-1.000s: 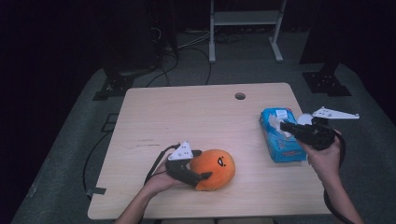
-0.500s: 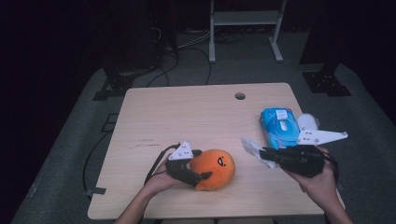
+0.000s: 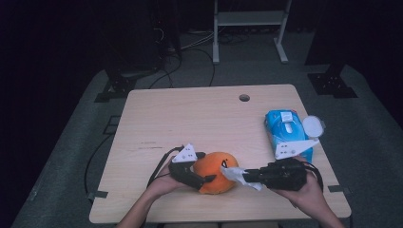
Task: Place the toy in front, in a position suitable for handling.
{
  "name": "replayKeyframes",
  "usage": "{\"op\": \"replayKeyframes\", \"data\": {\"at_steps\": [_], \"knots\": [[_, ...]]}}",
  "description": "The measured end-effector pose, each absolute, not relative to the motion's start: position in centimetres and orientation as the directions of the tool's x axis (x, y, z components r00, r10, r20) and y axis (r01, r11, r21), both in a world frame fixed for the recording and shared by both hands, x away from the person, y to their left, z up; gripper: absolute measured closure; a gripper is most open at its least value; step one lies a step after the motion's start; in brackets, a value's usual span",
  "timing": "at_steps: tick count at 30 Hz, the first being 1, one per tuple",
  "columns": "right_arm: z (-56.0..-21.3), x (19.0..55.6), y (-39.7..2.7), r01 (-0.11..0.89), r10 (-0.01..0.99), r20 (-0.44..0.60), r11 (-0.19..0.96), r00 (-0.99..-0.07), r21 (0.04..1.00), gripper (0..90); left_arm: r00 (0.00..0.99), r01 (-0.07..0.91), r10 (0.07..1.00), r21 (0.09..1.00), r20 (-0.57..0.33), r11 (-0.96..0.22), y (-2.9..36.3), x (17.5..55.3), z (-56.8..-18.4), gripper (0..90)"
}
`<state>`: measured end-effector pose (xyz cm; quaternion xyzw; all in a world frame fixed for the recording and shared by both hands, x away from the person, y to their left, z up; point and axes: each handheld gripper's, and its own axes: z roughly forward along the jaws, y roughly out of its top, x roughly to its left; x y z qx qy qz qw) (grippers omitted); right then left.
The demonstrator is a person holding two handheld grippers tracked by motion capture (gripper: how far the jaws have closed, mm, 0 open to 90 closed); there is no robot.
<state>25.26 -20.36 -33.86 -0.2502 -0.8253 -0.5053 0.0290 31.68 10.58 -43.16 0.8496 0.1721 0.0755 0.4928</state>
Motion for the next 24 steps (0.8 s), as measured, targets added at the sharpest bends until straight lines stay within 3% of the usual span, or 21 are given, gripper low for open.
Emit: {"op": "replayKeyframes", "data": {"at_steps": [4, 7, 14, 19, 24], "knots": [[-35.3, 27.0, -19.3, 0.440, 0.432, 0.272, 0.359, -0.860, 0.823, 83.2, 0.930, 0.217, 0.366, 0.863, -0.041, -0.456, 10.6, 31.7, -43.2, 11.3], [-36.2, 27.7, -17.9, 0.392, 0.489, 0.166, 0.408, -0.857, 0.824, 83.2, 0.929, 0.218, 0.367, 0.863, -0.041, -0.455, 10.6, 31.7, -43.2, 11.3], [-38.3, 28.8, -15.7, 0.343, 0.515, 0.081, 0.437, -0.853, 0.832, 81.6, 0.928, 0.216, 0.370, 0.861, -0.035, -0.461, 10.4, 31.6, -43.3, 10.5], [-39.5, 29.1, -15.3, 0.311, 0.540, 0.045, 0.414, -0.841, 0.856, 72.5, 0.933, 0.207, 0.359, 0.853, -0.025, -0.479, 10.0, 31.9, -43.4, 10.4], [-40.1, 29.4, -14.9, 0.277, 0.545, 0.004, 0.420, -0.838, 0.864, 69.2, 0.940, 0.192, 0.341, 0.847, -0.012, -0.497, 9.8, 31.8, -43.5, 12.8]]}}
